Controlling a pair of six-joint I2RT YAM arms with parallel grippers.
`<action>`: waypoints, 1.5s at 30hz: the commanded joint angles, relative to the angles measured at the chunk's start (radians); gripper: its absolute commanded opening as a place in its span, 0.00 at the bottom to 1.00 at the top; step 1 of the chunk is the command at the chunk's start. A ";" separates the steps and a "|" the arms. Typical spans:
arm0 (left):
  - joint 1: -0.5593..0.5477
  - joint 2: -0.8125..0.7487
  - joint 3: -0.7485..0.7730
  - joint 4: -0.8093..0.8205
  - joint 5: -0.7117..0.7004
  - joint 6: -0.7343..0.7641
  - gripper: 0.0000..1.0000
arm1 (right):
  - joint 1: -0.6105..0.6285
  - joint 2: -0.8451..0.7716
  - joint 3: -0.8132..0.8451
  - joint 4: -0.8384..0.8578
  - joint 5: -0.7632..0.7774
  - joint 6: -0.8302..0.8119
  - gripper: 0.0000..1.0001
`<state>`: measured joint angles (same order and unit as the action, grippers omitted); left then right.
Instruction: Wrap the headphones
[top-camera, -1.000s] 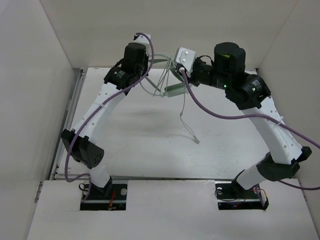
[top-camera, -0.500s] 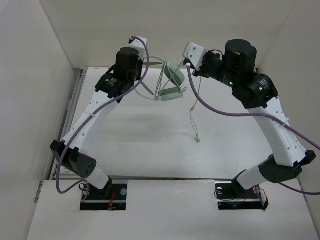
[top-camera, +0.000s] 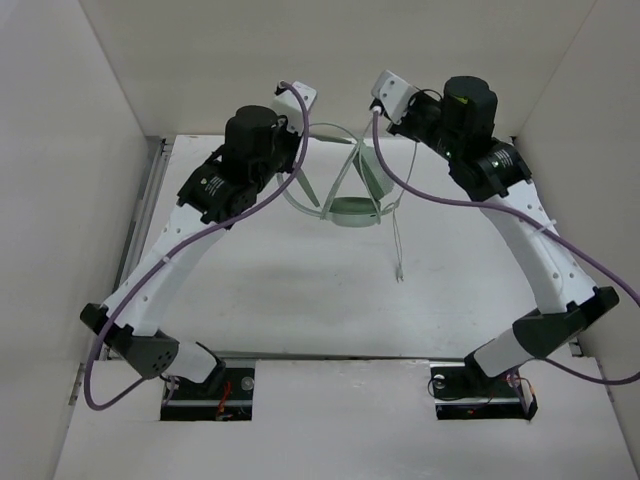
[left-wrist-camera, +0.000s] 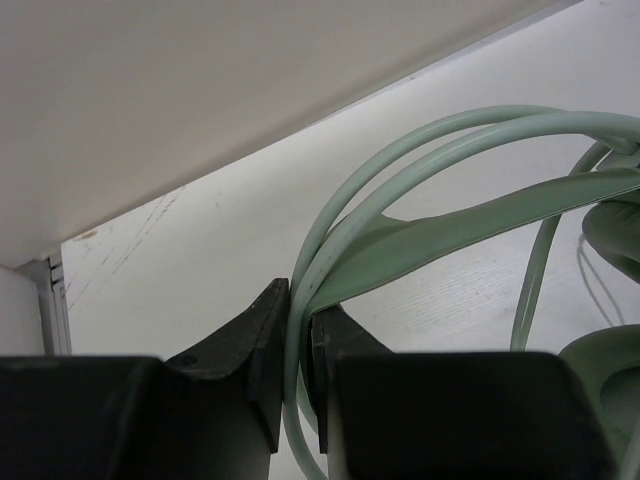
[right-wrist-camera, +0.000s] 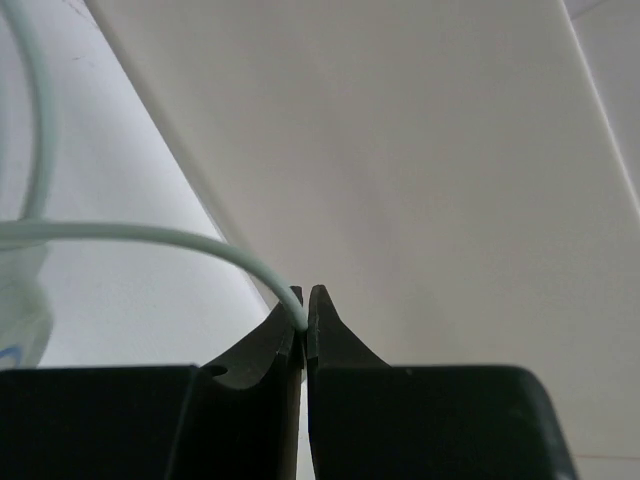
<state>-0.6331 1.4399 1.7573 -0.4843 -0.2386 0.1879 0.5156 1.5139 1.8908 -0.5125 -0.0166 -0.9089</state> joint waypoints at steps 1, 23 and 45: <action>-0.023 -0.099 0.065 0.081 0.091 -0.011 0.00 | -0.064 0.023 0.019 0.135 -0.041 0.135 0.00; -0.013 0.007 0.525 -0.099 0.512 -0.283 0.00 | -0.270 -0.020 -0.232 0.594 -0.870 1.327 0.16; 0.031 0.103 0.602 -0.071 0.625 -0.498 0.00 | -0.266 -0.104 -0.473 0.959 -0.950 1.748 0.36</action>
<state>-0.6231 1.5604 2.2990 -0.6872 0.3370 -0.1883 0.2489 1.4475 1.4296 0.3080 -0.9470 0.7422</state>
